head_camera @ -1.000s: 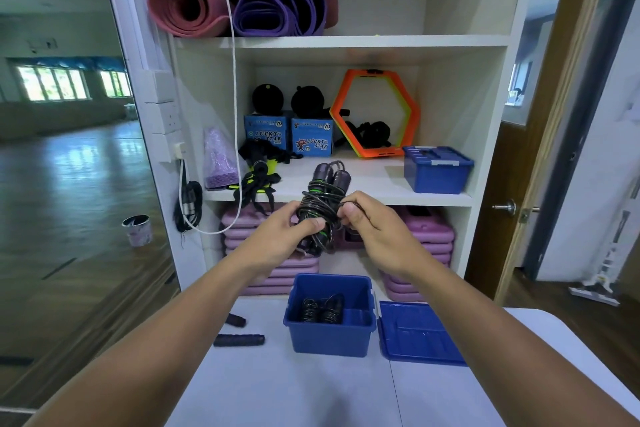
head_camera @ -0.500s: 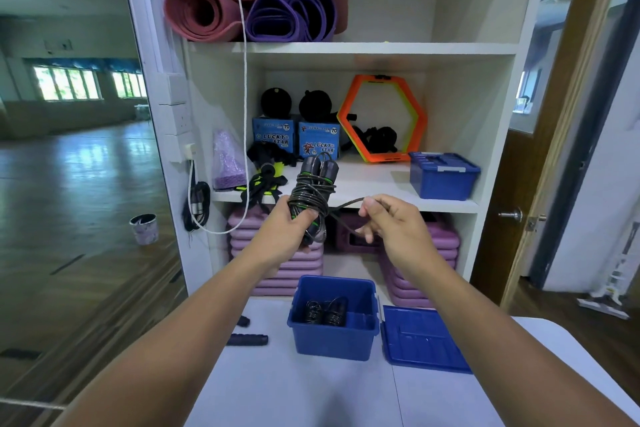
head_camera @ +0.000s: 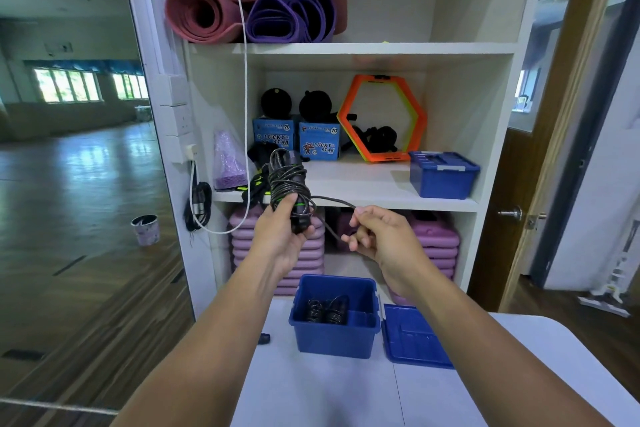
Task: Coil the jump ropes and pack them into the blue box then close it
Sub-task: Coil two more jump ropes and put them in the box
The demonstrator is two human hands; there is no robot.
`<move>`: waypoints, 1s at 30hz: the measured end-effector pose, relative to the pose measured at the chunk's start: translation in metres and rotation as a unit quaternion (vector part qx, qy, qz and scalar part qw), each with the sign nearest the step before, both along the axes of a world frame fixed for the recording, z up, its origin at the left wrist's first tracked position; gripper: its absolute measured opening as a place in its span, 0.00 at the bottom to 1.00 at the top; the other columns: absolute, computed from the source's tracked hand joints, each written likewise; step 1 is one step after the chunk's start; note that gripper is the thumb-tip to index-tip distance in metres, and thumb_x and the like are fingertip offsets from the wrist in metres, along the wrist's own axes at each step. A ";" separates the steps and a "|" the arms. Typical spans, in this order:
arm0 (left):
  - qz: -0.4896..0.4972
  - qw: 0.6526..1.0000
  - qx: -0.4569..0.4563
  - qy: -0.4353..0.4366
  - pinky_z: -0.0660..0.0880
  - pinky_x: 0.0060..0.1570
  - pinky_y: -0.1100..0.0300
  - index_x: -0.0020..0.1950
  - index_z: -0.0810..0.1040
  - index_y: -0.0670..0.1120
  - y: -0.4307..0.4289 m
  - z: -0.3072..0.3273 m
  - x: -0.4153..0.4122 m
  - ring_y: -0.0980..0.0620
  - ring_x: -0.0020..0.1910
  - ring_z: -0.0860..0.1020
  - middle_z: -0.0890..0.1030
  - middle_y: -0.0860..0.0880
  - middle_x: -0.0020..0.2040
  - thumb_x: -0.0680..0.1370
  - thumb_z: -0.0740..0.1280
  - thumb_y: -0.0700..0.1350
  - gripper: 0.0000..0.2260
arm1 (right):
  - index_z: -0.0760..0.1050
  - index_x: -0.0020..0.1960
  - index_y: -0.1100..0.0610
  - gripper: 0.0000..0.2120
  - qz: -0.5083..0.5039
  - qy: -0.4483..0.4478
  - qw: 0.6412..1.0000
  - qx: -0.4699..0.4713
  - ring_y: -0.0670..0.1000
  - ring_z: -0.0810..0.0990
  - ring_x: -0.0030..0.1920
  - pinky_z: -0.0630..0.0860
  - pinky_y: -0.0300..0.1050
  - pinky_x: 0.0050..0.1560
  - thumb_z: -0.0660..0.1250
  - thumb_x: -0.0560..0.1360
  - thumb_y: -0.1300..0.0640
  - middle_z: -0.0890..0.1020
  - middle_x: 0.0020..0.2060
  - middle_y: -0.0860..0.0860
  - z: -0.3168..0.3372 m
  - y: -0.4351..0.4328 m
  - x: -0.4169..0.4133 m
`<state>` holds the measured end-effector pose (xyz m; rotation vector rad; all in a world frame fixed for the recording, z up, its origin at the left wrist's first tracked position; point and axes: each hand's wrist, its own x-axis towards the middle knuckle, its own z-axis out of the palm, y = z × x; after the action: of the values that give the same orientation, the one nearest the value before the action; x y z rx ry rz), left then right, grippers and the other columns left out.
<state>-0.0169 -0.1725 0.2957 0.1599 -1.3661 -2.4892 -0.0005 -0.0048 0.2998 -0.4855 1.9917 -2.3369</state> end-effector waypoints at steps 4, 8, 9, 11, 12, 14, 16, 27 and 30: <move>-0.013 1.000 0.004 -0.014 0.75 0.29 0.59 0.54 0.75 0.40 -0.003 0.001 0.002 0.51 0.26 0.79 0.79 0.42 0.37 0.82 0.64 0.44 0.07 | 0.76 0.39 0.59 0.15 0.003 0.007 1.000 0.015 0.50 0.76 0.28 0.75 0.63 0.62 0.60 0.82 0.60 0.70 0.22 0.51 0.000 0.008 -0.003; -0.036 0.999 -0.016 -0.023 0.76 0.33 0.58 0.51 0.76 0.39 -0.004 0.002 0.004 0.51 0.29 0.79 0.79 0.43 0.36 0.80 0.67 0.46 0.10 | 0.76 0.38 0.59 0.16 0.000 0.021 0.999 0.044 0.51 0.75 0.28 0.78 0.59 0.58 0.60 0.83 0.59 0.70 0.22 0.51 -0.001 0.014 -0.003; -0.037 0.999 -0.026 -0.024 0.77 0.33 0.58 0.49 0.78 0.40 -0.005 0.001 0.004 0.51 0.30 0.80 0.81 0.43 0.36 0.80 0.69 0.46 0.09 | 0.76 0.38 0.59 0.16 -0.001 0.020 0.999 0.043 0.51 0.75 0.28 0.79 0.58 0.57 0.60 0.83 0.59 0.69 0.22 0.52 0.000 0.015 -0.003; -0.040 0.998 -0.047 -0.025 0.78 0.34 0.58 0.48 0.79 0.42 -0.009 -0.002 0.005 0.52 0.33 0.81 0.83 0.45 0.38 0.79 0.71 0.46 0.07 | 0.75 0.38 0.59 0.15 -0.003 0.013 0.999 0.039 0.51 0.75 0.28 0.80 0.55 0.55 0.60 0.82 0.60 0.69 0.22 0.52 0.000 0.018 -0.003; -0.040 0.997 -0.055 -0.026 0.77 0.36 0.58 0.49 0.80 0.43 -0.012 -0.004 0.005 0.51 0.36 0.81 0.84 0.44 0.40 0.78 0.72 0.46 0.07 | 0.76 0.38 0.59 0.15 -0.002 0.009 0.999 0.037 0.51 0.74 0.28 0.80 0.54 0.54 0.60 0.82 0.60 0.69 0.22 0.52 -0.001 0.019 -0.004; -0.032 0.996 -0.074 -0.030 0.76 0.38 0.58 0.50 0.81 0.44 -0.015 -0.007 0.004 0.50 0.40 0.80 0.83 0.42 0.46 0.78 0.72 0.46 0.07 | 0.76 0.38 0.60 0.15 0.006 -0.002 0.999 0.035 0.51 0.75 0.28 0.80 0.52 0.51 0.60 0.82 0.60 0.70 0.22 0.52 -0.001 0.021 -0.004; -0.016 0.996 -0.089 -0.023 0.76 0.37 0.60 0.52 0.81 0.45 -0.013 -0.010 0.005 0.51 0.41 0.80 0.84 0.41 0.49 0.78 0.72 0.47 0.07 | 0.76 0.38 0.59 0.15 0.017 -0.009 0.999 0.036 0.51 0.77 0.29 0.78 0.50 0.49 0.60 0.82 0.59 0.71 0.23 0.52 -0.001 0.021 -0.003; 0.062 0.998 0.032 -0.012 0.80 0.44 0.53 0.65 0.77 0.40 -0.009 -0.001 -0.003 0.44 0.48 0.79 0.81 0.43 0.50 0.78 0.72 0.52 0.21 | 0.74 0.40 0.59 0.14 0.081 -0.034 0.995 0.035 0.51 0.83 0.36 0.77 0.52 0.56 0.58 0.83 0.60 0.75 0.27 0.53 -0.003 0.014 0.005; 0.061 0.998 0.007 -0.005 0.79 0.36 0.56 0.57 0.77 0.42 -0.009 -0.005 -0.002 0.49 0.37 0.78 0.81 0.45 0.43 0.79 0.71 0.50 0.14 | 0.75 0.41 0.59 0.13 0.081 -0.029 0.995 0.045 0.51 0.84 0.38 0.77 0.54 0.58 0.58 0.83 0.59 0.77 0.27 0.53 -0.003 0.012 0.008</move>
<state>-0.0188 -0.1816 0.2906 0.2504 -1.3039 -2.4009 0.0076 0.0068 0.2971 -0.5443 1.9433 -2.1308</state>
